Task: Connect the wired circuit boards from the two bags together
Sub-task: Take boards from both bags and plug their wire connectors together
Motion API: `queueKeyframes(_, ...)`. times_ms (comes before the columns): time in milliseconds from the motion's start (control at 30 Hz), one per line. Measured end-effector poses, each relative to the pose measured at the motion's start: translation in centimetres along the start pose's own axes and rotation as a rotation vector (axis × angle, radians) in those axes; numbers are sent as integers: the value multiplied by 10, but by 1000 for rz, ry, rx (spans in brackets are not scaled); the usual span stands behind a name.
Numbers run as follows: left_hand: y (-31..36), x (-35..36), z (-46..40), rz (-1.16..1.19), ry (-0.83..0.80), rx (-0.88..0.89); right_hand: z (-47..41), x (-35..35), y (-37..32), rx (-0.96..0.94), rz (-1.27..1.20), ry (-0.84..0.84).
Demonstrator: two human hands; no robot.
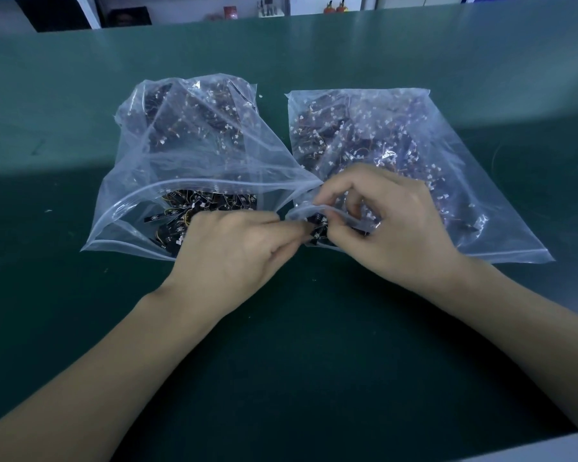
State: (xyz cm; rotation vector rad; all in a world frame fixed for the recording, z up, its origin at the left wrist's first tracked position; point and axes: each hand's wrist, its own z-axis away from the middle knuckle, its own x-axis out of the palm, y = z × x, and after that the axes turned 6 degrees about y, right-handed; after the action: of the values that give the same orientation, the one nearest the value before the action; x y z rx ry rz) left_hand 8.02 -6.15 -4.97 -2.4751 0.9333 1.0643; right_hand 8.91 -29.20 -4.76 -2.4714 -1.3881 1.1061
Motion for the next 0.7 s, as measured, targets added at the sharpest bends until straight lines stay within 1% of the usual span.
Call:
queueKeyframes(133, 9, 4, -2, -27, -46, 43, 0, 1, -4, -25, -34, -5)
queueKeyframes(267, 16, 5, -5, -68, -77, 39, 0, 1, -8, -31, -50, -25)
queueKeyframes(333, 15, 5, -4, -66, -63, 38, 0, 2, -9, -16, -48, -35)
queueKeyframes(400, 13, 6, -3, -10, -15, 26, 0, 2, -8, 5, -45, -45)
queueKeyframes(467, 11, 5, -2, 45, 43, -12, 0, 2, -8, 23, -39, -53)
queueKeyframes(567, 4, 2, -2, 149, 107, -152, 0, 2, -7, 45, -26, -69)
queueKeyframes(600, 1, 0, -2, 152, 122, -176, 0, 2, -7, 55, -27, -75)
queueKeyframes(633, -3, -3, -1, 119, 134, -189, 0, 2, -7, 66, -30, -80)
queueKeyframes(700, -12, -8, 3, -5, 107, -233, 0, 1, -6, 87, -35, -84)
